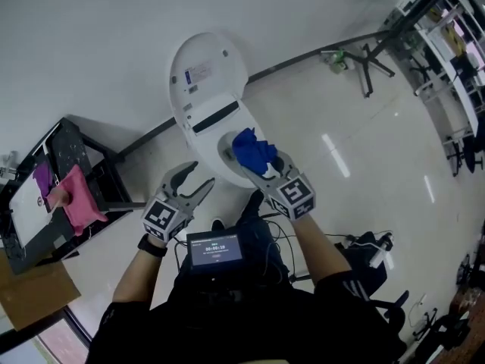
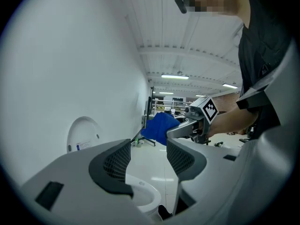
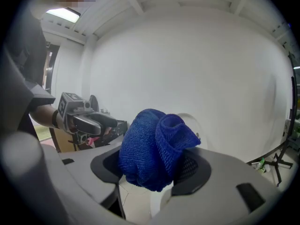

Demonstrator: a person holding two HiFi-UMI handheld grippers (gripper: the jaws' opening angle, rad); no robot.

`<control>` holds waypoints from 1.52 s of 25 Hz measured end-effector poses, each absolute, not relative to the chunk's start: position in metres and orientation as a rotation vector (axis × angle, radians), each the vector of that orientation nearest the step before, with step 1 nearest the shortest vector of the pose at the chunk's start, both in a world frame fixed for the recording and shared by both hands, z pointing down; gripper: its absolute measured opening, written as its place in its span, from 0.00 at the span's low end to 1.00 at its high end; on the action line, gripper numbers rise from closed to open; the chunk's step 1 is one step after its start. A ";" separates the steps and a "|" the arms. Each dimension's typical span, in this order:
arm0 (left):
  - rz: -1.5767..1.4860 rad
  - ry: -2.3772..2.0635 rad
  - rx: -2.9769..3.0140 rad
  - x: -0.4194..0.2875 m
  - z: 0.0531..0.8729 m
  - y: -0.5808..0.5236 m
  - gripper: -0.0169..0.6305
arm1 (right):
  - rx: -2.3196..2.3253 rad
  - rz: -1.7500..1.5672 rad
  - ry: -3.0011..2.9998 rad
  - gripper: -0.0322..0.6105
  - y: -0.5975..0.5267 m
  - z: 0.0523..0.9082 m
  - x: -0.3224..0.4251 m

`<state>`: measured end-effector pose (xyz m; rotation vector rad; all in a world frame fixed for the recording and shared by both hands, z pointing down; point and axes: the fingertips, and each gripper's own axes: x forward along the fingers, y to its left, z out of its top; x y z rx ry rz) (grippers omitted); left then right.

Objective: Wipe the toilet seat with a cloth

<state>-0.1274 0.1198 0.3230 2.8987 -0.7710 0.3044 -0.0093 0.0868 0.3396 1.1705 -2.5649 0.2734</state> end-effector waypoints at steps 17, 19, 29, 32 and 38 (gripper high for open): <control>0.241 -0.802 2.933 -0.136 0.263 0.177 0.39 | 1.304 0.189 -2.647 0.47 0.178 0.245 0.019; 0.252 -0.795 2.952 -0.133 0.264 0.179 0.39 | 1.320 0.195 -2.651 0.47 0.181 0.241 0.027; 0.198 -0.864 2.929 -0.112 0.241 0.191 0.39 | 1.286 0.295 -2.697 0.47 0.202 0.242 0.042; 0.187 -0.883 2.912 -0.108 0.236 0.193 0.39 | 1.267 0.281 -2.704 0.47 0.202 0.241 0.045; 0.233 -0.877 2.955 -0.106 0.244 0.196 0.39 | 1.239 0.284 -2.718 0.47 0.203 0.241 0.050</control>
